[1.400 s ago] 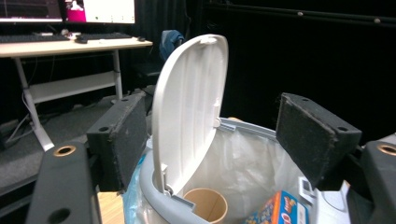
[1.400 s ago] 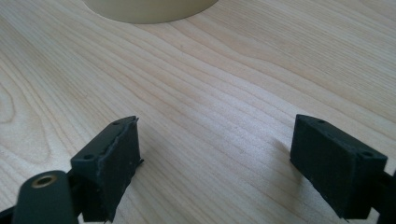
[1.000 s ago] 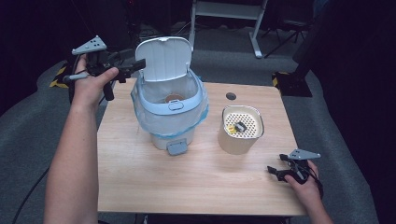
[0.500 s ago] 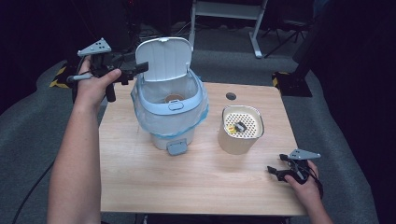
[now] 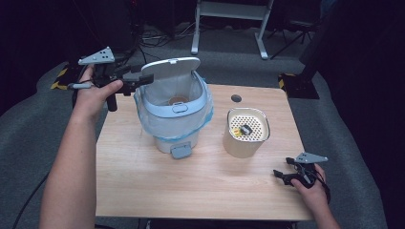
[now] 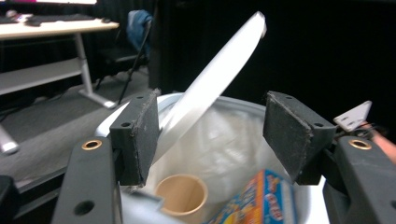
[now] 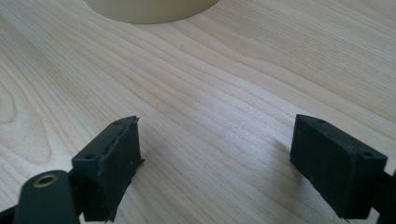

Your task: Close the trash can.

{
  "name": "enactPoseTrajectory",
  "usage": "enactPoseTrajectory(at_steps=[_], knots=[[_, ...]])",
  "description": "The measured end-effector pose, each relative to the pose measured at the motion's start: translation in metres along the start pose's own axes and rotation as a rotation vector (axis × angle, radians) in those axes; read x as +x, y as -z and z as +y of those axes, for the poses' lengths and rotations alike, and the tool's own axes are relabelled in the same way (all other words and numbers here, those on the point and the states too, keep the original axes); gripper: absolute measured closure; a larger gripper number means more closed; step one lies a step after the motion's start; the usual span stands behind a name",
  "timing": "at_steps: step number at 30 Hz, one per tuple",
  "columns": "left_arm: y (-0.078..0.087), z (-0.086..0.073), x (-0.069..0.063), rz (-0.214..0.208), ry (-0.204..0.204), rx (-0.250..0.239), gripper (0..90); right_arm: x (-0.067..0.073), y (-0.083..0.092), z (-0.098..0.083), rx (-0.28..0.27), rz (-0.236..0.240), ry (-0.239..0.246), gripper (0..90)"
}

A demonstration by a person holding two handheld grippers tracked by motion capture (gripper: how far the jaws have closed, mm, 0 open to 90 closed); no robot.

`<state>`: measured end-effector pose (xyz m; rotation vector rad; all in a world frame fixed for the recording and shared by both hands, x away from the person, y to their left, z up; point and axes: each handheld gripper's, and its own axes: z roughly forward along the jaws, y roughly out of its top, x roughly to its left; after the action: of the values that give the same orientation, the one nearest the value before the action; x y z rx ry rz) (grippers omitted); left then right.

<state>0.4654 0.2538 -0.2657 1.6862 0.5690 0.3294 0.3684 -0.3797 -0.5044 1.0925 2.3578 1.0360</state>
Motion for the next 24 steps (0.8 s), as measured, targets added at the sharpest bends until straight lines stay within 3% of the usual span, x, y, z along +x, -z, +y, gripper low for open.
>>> enactPoseTrajectory(at_steps=[3, 10, 17, 24], knots=[[-0.001, 0.001, -0.006, -0.015, -0.023, 0.030, 35.4, 0.000, 0.000, 0.000, 0.000, 0.000, 0.000, 16.1], [-0.003, 0.003, -0.020, -0.069, -0.020, 0.041, 35.9, 0.000, 0.000, 0.000, 0.000, 0.000, 0.000, 16.1], [-0.015, 0.003, -0.030, -0.109, 0.069, 0.115, 43.8, 0.000, 0.000, 0.000, 0.000, 0.000, 0.000, 16.1], [-0.033, 0.002, -0.036, -0.047, 0.126, 0.145, 44.3, 0.000, 0.000, 0.000, 0.000, 0.000, 0.000, 16.1]])
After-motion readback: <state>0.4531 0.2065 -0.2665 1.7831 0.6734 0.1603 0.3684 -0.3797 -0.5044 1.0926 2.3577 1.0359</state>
